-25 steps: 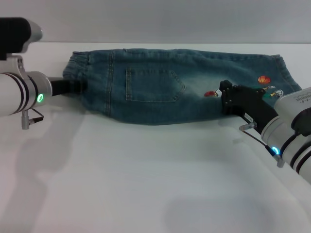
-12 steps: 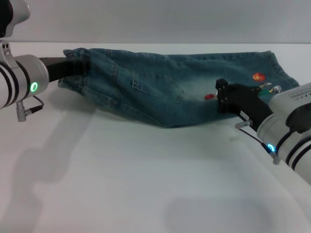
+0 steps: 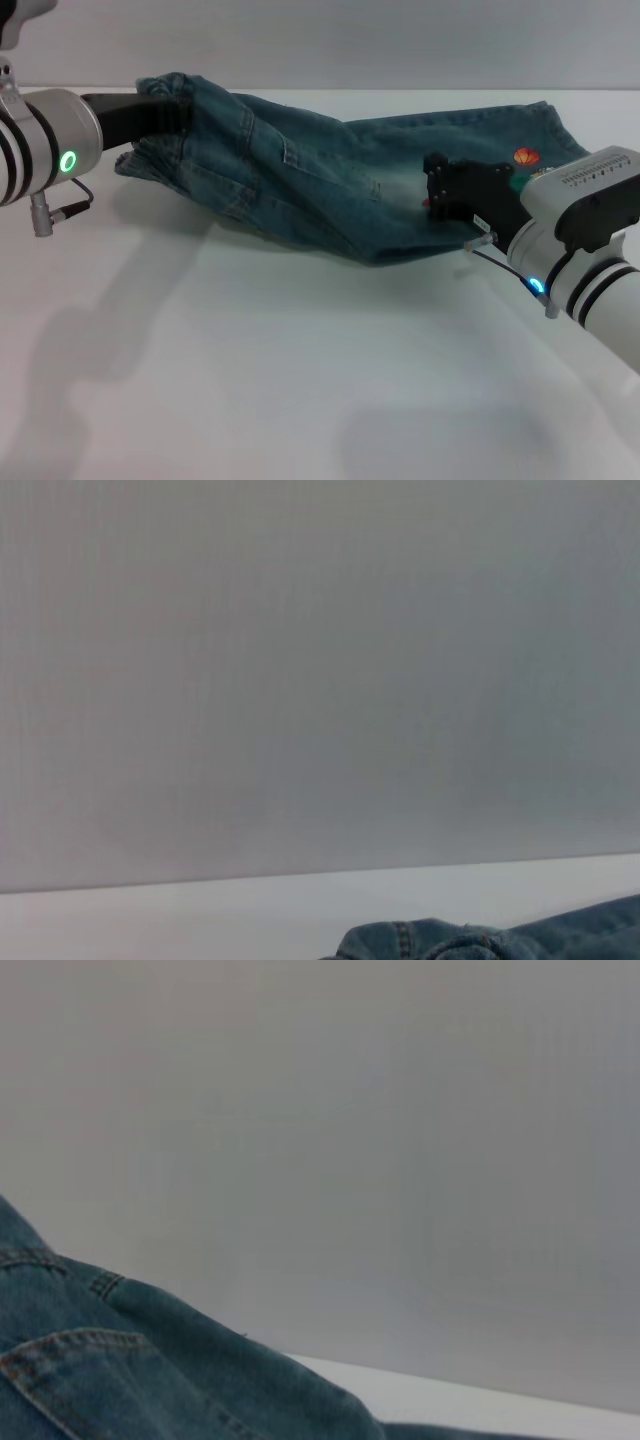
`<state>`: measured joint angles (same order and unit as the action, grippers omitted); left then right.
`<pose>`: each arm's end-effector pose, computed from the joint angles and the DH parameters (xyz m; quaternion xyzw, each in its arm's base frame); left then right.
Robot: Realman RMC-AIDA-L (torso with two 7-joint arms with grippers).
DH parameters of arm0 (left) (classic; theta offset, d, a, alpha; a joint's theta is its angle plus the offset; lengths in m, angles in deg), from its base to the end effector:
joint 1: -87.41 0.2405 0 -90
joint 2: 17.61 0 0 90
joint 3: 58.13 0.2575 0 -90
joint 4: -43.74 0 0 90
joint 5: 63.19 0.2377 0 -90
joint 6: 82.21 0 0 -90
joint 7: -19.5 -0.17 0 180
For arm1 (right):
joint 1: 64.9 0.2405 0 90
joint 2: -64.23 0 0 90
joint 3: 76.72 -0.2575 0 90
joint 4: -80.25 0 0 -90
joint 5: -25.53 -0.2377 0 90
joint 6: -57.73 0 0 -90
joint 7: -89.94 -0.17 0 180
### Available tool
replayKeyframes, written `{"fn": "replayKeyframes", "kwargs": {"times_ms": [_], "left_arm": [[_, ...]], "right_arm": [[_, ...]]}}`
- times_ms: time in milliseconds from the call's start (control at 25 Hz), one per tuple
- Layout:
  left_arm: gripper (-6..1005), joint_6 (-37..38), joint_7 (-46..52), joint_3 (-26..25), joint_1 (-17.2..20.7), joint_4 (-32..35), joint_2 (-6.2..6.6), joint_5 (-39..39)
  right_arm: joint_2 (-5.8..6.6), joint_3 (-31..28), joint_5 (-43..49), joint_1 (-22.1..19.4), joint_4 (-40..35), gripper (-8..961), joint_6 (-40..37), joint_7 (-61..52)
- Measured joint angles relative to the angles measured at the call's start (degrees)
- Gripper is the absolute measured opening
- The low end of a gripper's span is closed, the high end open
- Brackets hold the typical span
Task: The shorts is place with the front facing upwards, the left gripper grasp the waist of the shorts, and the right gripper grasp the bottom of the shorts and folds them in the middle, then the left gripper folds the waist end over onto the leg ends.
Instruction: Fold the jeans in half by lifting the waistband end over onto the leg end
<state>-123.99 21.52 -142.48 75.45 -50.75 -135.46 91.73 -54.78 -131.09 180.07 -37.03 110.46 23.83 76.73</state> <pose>-0.1724 0.4095 0.0112 -0.7832 -0.4149 -0.1392 0.4417 0.2553 0.4052 -0.1281 -0.8200 0.2686 0.2429 0.4433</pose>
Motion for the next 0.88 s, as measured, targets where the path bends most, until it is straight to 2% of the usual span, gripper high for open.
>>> {"fn": "replayKeyframes", "kwargs": {"times_ms": [600,880], "left_arm": [[127,-1.45,-1.28,0.58,0.36,-6.02,0.03,-1.79],[120,-1.46,-2.2,0.71,0.46,-7.74,0.06,-3.11]], "right_arm": [[-0.42,7.86,-0.19,3.47,-0.25,-1,2.65,-7.37],[-0.44,11.87,-0.22,6.26,-0.24,-1,4.01,-11.58]]}}
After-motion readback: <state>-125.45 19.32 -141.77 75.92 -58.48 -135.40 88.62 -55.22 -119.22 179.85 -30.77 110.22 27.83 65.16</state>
